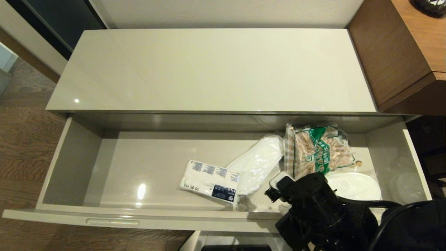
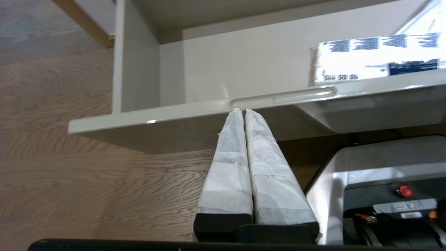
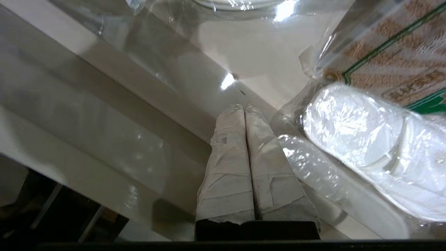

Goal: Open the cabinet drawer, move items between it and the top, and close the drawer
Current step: Take out the disposable slippers from the drawer

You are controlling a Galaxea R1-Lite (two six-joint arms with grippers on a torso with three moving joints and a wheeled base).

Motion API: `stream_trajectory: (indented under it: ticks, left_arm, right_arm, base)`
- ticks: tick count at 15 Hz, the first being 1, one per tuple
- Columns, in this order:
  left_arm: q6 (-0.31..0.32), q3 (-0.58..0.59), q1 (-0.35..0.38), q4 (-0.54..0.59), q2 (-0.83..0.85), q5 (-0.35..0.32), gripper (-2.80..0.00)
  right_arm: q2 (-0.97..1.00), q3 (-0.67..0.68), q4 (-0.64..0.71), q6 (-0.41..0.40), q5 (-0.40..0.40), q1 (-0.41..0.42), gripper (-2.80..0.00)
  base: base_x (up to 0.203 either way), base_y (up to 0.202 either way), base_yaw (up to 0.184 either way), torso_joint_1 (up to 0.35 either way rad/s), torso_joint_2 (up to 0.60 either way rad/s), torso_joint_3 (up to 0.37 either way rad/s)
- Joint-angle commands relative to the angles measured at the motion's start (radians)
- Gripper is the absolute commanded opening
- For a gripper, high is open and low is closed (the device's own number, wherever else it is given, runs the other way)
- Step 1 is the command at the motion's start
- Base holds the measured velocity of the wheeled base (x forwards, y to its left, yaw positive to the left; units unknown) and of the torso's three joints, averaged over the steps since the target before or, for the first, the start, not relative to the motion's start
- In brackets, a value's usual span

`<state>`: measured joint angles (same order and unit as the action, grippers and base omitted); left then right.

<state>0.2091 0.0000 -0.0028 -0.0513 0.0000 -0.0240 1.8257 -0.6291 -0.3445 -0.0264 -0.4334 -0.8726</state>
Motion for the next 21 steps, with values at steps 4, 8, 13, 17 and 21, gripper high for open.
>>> stream_trajectory:
  ticks: [4, 8, 13, 17, 21]
  left_arm:
    - [0.001, 0.0, 0.0, -0.001, 0.002, -0.001, -2.8]
    - [0.001, 0.0, 0.0, -0.001, 0.002, -0.001, -2.8]
    - [0.001, 0.0, 0.0, -0.001, 0.002, -0.001, -2.8]
    - [0.001, 0.0, 0.0, -0.001, 0.002, -0.001, -2.8]
    - [0.001, 0.0, 0.0, -0.001, 0.002, -0.001, -2.8]
  right_arm:
    - [0.042, 0.002, 0.006, 0.019, -0.018, -0.047, -2.8]
    - [0.0, 0.017, 0.01, 0.022, -0.015, -0.038, -2.8]
    - [-0.026, 0.043, 0.007, 0.074, 0.06, 0.054, -2.8]
    - [-0.075, 0.023, 0.028, 0.133, 0.244, 0.186, -2.8]
    - [-0.094, -0.103, 0.183, 0.245, 0.477, 0.364, -2.8]
  base:
    - [0.0, 0.0, 0.0, 0.0, 0.0, 0.0]
    - [0.0, 0.0, 0.0, 0.0, 0.0, 0.0]
    - [0.0, 0.0, 0.0, 0.0, 0.0, 0.0]
    - [0.0, 0.0, 0.0, 0.0, 0.0, 0.0]
    - [0.0, 0.0, 0.0, 0.0, 0.0, 0.0]
